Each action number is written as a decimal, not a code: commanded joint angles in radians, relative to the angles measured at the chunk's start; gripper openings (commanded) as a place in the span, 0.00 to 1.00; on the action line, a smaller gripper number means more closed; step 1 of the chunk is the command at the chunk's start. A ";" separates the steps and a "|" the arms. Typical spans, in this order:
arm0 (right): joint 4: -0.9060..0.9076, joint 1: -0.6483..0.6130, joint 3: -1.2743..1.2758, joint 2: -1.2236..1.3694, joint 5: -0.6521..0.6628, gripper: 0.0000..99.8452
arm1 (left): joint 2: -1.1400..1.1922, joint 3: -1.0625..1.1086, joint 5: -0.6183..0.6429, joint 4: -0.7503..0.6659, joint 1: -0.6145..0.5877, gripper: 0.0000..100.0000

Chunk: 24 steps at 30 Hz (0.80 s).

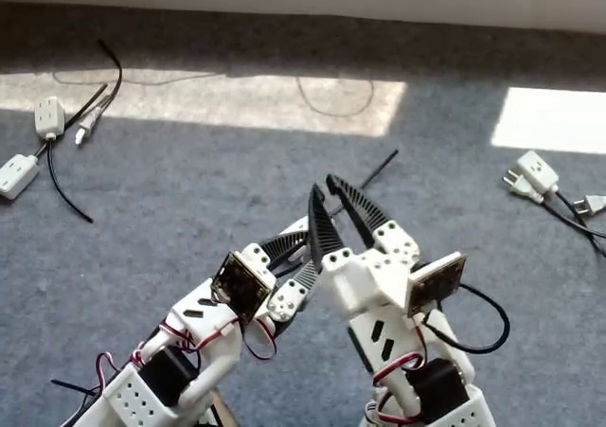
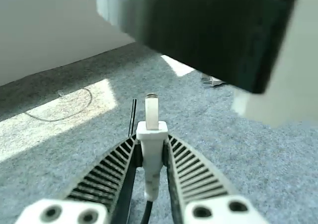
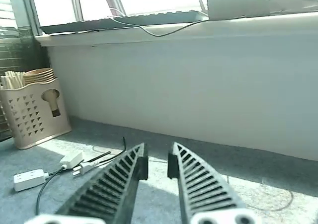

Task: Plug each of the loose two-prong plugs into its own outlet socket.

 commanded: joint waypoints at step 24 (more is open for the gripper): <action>-0.054 0.248 0.041 0.097 0.002 0.08 | -0.010 0.015 0.011 -0.005 -0.013 0.01</action>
